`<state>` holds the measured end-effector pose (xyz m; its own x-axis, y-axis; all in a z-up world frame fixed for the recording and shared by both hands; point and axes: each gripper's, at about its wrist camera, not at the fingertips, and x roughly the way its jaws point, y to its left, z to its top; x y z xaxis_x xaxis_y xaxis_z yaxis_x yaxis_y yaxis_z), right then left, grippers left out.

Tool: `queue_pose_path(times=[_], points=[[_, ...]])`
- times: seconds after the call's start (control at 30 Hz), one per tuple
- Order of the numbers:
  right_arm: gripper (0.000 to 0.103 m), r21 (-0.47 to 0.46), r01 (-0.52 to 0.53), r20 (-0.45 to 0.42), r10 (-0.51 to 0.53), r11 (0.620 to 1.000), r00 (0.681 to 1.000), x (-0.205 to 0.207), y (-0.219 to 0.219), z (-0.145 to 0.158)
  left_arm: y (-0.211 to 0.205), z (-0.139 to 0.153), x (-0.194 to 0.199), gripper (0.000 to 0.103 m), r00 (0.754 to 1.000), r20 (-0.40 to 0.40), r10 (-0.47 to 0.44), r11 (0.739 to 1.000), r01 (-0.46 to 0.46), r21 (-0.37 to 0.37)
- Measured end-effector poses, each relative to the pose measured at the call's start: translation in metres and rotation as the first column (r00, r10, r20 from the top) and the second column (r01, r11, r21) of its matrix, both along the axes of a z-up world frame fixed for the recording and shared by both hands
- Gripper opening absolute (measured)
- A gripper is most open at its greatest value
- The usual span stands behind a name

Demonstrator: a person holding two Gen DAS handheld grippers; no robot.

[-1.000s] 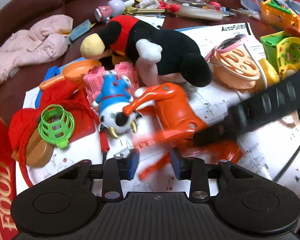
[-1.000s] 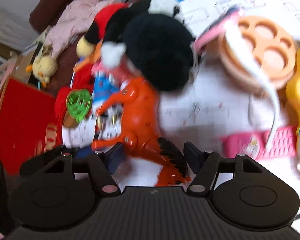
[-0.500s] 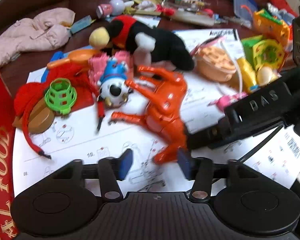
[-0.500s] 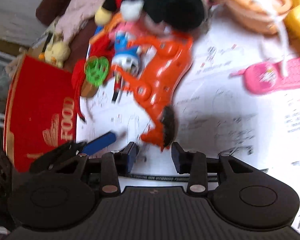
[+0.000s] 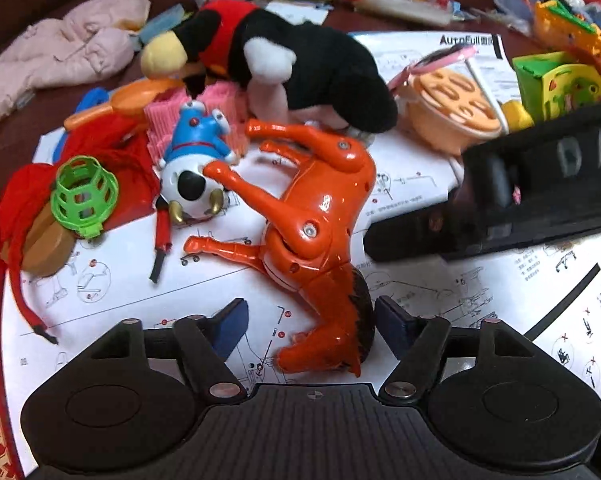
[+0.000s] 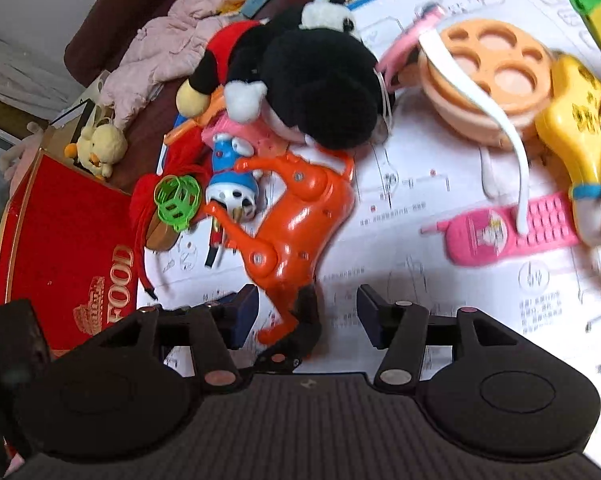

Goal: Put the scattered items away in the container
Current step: 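Lower the left gripper onto the orange toy horse while the right gripper closes on its legs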

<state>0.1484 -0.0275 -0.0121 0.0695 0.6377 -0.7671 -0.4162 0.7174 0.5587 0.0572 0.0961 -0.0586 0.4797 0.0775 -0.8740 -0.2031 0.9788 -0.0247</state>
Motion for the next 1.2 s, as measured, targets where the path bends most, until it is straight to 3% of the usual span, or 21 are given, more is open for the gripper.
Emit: queue_pose_path(times=[0.03, 0.07, 0.2, 0.37, 0.67, 0.73, 0.77, 0.97, 1.1, 1.2], points=[[0.061, 0.006, 0.000, 0.010, 0.000, 1.000, 1.000, 0.002, 0.002, 0.000, 0.003, -0.002, 0.000, 0.053, 1.000, -0.015, -0.010, 1.000, 0.010, -0.028], [0.061, 0.016, -0.003, 0.026, 0.002, 1.000, 1.000, 0.004, 0.004, 0.001, 0.005, -0.003, 0.000, 0.048, 0.999, -0.028, -0.017, 0.999, 0.015, -0.049], [0.060, 0.035, -0.036, 0.119, 0.031, 0.999, 0.992, 0.009, 0.016, 0.007, 0.008, -0.001, -0.010, 0.047, 0.997, -0.031, -0.070, 0.998, 0.070, -0.003], [0.060, -0.005, -0.080, 0.233, 0.079, 0.997, 0.969, 0.021, 0.041, 0.014, 0.020, 0.002, -0.018, 0.045, 0.994, -0.047, -0.097, 0.995, 0.096, -0.036], [0.056, -0.061, -0.122, 0.237, 0.133, 0.991, 0.962, 0.024, 0.070, -0.005, 0.023, 0.002, -0.028, 0.045, 0.988, -0.042, -0.146, 0.987, 0.143, -0.069], [0.052, -0.054, -0.126, 0.242, 0.135, 0.991, 0.961, 0.021, 0.068, -0.005, 0.022, 0.002, -0.029, 0.045, 0.987, -0.044, -0.154, 0.986, 0.150, -0.072], [0.043, -0.045, -0.139, 0.227, 0.146, 0.989, 0.963, 0.020, 0.068, -0.006, 0.021, 0.002, -0.030, 0.045, 0.986, -0.043, -0.158, 0.985, 0.155, -0.076], [0.043, -0.096, -0.170, 0.271, 0.190, 0.981, 0.943, 0.007, 0.073, -0.008, 0.020, 0.001, -0.038, 0.046, 0.985, -0.041, -0.170, 0.983, 0.167, -0.078], [0.041, -0.115, -0.147, 0.264, 0.173, 0.982, 0.949, -0.003, 0.070, -0.011, 0.029, 0.002, -0.045, 0.051, 0.991, -0.045, -0.123, 0.988, 0.118, -0.104], [0.040, -0.089, -0.109, 0.223, 0.126, 0.990, 0.967, -0.007, 0.058, -0.014, 0.040, 0.007, -0.053, 0.063, 0.998, -0.034, -0.058, 0.990, 0.053, -0.133]])
